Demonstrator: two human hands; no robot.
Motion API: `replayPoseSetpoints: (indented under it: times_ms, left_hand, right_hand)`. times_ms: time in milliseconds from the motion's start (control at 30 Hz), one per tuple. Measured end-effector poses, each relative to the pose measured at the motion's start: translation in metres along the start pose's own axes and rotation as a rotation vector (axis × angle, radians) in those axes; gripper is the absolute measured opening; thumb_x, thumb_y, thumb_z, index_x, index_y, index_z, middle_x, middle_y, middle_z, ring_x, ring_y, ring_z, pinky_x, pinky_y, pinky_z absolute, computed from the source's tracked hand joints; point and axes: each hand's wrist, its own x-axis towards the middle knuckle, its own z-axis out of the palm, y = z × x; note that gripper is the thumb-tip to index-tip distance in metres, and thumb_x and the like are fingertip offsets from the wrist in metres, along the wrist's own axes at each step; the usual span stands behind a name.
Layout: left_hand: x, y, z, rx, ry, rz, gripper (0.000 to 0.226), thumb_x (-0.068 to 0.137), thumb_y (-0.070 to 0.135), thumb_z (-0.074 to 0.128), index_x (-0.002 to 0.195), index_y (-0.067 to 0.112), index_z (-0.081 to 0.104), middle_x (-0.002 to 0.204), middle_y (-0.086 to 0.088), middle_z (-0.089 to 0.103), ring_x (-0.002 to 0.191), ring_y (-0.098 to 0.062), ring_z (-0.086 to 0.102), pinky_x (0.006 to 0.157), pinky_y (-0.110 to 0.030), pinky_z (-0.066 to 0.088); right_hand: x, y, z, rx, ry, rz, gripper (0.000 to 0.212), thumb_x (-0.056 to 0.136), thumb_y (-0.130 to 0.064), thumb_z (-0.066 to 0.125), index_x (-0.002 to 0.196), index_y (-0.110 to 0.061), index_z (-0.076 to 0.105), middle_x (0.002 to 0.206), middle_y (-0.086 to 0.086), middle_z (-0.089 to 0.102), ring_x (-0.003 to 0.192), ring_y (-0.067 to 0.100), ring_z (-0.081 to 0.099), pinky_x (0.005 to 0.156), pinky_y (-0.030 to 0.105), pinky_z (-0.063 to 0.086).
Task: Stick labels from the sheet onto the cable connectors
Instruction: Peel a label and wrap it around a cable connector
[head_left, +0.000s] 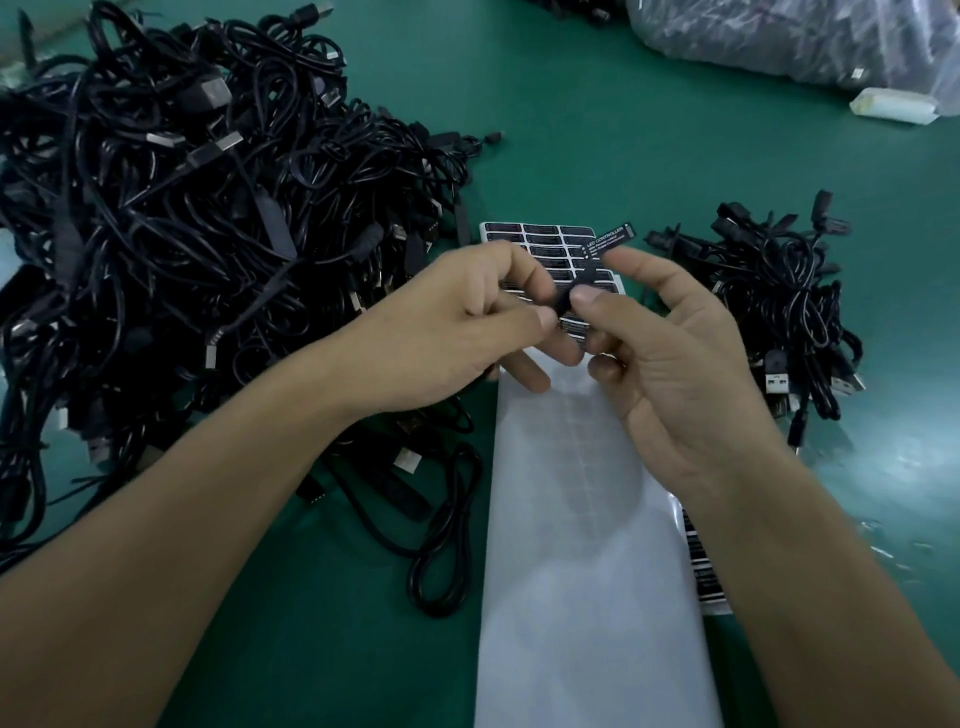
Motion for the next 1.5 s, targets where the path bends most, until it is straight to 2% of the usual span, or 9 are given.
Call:
replayPoseSetpoints:
  times_ms: [133,233,400,500,533,600,667,967,1500]
  left_hand:
    - [0.001,-0.001,-0.002,0.041,0.024,-0.079,0.007,0.101,0.010,0.054,0.095,0.014,0.054,0.087,-0.001,0.079,0.075,-0.018,0.076,0.057,-0.020,0.046]
    - [0.002,-0.004,-0.004,0.099,0.095,-0.081,0.009,0.095,0.010,0.063,0.086,0.011,0.064,0.079,-0.003,0.078,0.068,-0.016,0.074,0.055,-0.023,0.049]
    - [0.004,-0.007,-0.007,0.167,0.101,-0.070,0.014,0.091,0.010,0.067,0.078,0.006,0.072,0.071,-0.004,0.076,0.058,-0.009,0.068,0.050,-0.017,0.049]
    - [0.005,-0.010,-0.009,0.147,0.119,-0.066,0.017,0.092,0.010,0.067,0.076,0.011,0.073,0.073,-0.003,0.076,0.060,-0.009,0.069,0.052,-0.017,0.050]
    - [0.006,-0.010,-0.010,0.138,0.124,-0.072,0.017,0.093,0.010,0.066,0.078,0.011,0.074,0.075,-0.003,0.077,0.062,-0.010,0.070,0.054,-0.018,0.051]
    - [0.006,-0.012,-0.010,0.118,0.116,-0.088,0.015,0.095,0.012,0.065,0.083,0.009,0.074,0.077,-0.002,0.078,0.066,-0.013,0.072,0.056,-0.019,0.052]
    - [0.007,-0.013,-0.010,0.097,0.101,-0.102,0.015,0.097,0.013,0.064,0.086,0.008,0.073,0.079,-0.003,0.078,0.068,-0.015,0.074,0.057,-0.018,0.053]
    - [0.006,-0.013,-0.012,0.062,0.049,-0.104,0.017,0.100,0.016,0.059,0.097,0.004,0.071,0.084,-0.002,0.079,0.075,-0.016,0.076,0.061,-0.019,0.055]
    - [0.005,-0.013,-0.011,0.078,0.035,-0.097,0.015,0.099,0.014,0.061,0.098,0.002,0.070,0.085,-0.003,0.079,0.079,-0.016,0.076,0.071,-0.028,0.053]
  right_hand:
    - [0.000,0.000,0.000,0.017,-0.005,-0.017,0.044,0.076,-0.006,0.079,0.113,-0.021,0.058,0.063,-0.007,0.066,0.053,0.004,0.054,0.049,0.017,0.041]
    - [0.000,0.000,-0.001,-0.018,0.002,-0.036,0.046,0.076,-0.006,0.081,0.112,-0.023,0.058,0.067,-0.006,0.068,0.055,0.004,0.056,0.051,0.016,0.042]
    - [-0.002,-0.001,0.001,-0.053,0.018,-0.083,0.035,0.081,-0.008,0.079,0.107,-0.022,0.061,0.068,-0.004,0.068,0.057,0.007,0.055,0.053,0.019,0.043]
    - [-0.004,-0.003,0.004,-0.003,0.081,-0.071,0.008,0.088,-0.017,0.075,0.091,-0.021,0.069,0.074,-0.001,0.069,0.059,0.009,0.056,0.051,0.021,0.043]
    - [-0.004,-0.004,0.005,0.030,0.103,-0.056,0.009,0.090,-0.018,0.073,0.083,-0.022,0.071,0.074,-0.001,0.069,0.060,0.009,0.056,0.049,0.020,0.042]
    - [-0.006,-0.005,0.006,0.042,0.122,-0.030,0.022,0.091,-0.016,0.070,0.069,-0.022,0.072,0.071,-0.002,0.067,0.060,0.009,0.057,0.046,0.019,0.041]
    - [-0.007,-0.005,0.007,-0.005,0.105,-0.011,0.027,0.090,-0.014,0.069,0.064,-0.021,0.072,0.069,-0.001,0.067,0.060,0.010,0.060,0.045,0.020,0.040]
    - [-0.008,-0.002,0.010,-0.197,0.073,-0.051,0.024,0.089,-0.012,0.070,0.066,-0.018,0.072,0.065,-0.002,0.066,0.057,0.008,0.059,0.045,0.019,0.041]
    - [-0.007,0.001,0.011,-0.324,0.085,-0.140,0.022,0.089,-0.012,0.071,0.067,-0.017,0.071,0.060,-0.003,0.066,0.054,0.008,0.057,0.045,0.018,0.042]
